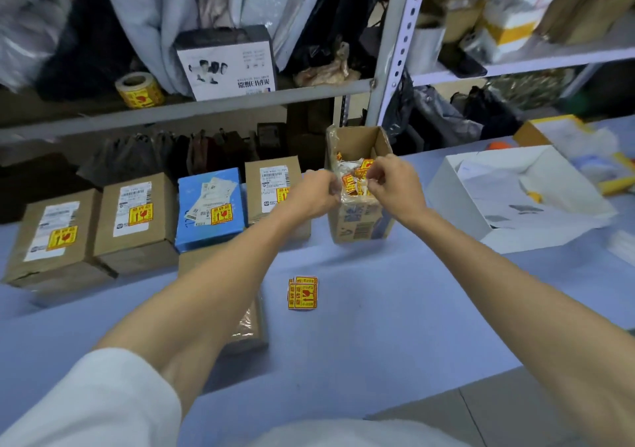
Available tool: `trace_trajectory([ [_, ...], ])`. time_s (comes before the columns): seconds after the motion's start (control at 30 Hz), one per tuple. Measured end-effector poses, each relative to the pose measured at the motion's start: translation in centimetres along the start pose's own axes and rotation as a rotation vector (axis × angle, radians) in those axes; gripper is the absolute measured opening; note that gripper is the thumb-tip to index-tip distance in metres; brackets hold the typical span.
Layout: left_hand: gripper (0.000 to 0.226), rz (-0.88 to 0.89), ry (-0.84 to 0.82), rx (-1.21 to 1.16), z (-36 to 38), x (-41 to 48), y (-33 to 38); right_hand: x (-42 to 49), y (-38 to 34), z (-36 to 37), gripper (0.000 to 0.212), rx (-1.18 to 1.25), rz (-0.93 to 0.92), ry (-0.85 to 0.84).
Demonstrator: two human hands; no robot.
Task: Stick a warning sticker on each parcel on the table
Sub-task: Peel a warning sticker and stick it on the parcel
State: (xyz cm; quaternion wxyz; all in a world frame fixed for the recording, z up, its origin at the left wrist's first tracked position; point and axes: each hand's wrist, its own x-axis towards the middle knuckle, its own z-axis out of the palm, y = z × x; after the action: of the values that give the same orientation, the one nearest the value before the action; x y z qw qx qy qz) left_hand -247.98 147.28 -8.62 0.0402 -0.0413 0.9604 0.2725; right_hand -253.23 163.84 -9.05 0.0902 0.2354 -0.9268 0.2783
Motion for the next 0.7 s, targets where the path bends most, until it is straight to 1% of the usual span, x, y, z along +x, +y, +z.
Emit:
trace_trajectory([
  [0.07, 0.025, 0.001, -0.013, 0.016, -0.8, 0.8, 0.8, 2.0, 0.6, -0.6, 0.008, -0.005, 0.074, -0.02],
  [0.17, 0.028, -0.019, -0.02, 0.018, -1.1, 1.0, 1.2, 3.0, 1.2, -0.5, 0.018, -0.001, 0.147, -0.111],
  [0.3, 0.026, -0.056, -0.019, -0.002, -1.8, 0.1, 0.4, 2.3, 1.1, 0.1, 0.022, 0.002, 0.174, -0.134],
  [0.37, 0.026, -0.091, 0.001, 0.003, -2.2, -0.5, -0.7, 1.9, 0.4, 0.5, 0.022, -0.011, 0.151, -0.168],
  [0.43, 0.028, -0.124, 0.023, -0.007, -2.8, -1.5, -2.1, 1.4, -1.2, 1.1, 0.022, -0.018, 0.091, -0.198],
  [0.57, 0.029, -0.166, 0.027, 0.0, -3.9, -5.6, -5.4, -0.6, -6.0, 3.0, 0.024, 0.0, -0.013, -0.248],
  [0.63, 0.028, -0.207, 0.045, -0.006, -4.4, -8.4, -7.6, -2.2, -8.7, 4.4, 0.026, 0.02, -0.02, -0.307],
  [0.7, 0.024, -0.264, 0.054, -0.054, -4.6, -11.5, -10.2, -4.1, -11.2, 5.8, 0.026, 0.051, 0.024, -0.373],
])
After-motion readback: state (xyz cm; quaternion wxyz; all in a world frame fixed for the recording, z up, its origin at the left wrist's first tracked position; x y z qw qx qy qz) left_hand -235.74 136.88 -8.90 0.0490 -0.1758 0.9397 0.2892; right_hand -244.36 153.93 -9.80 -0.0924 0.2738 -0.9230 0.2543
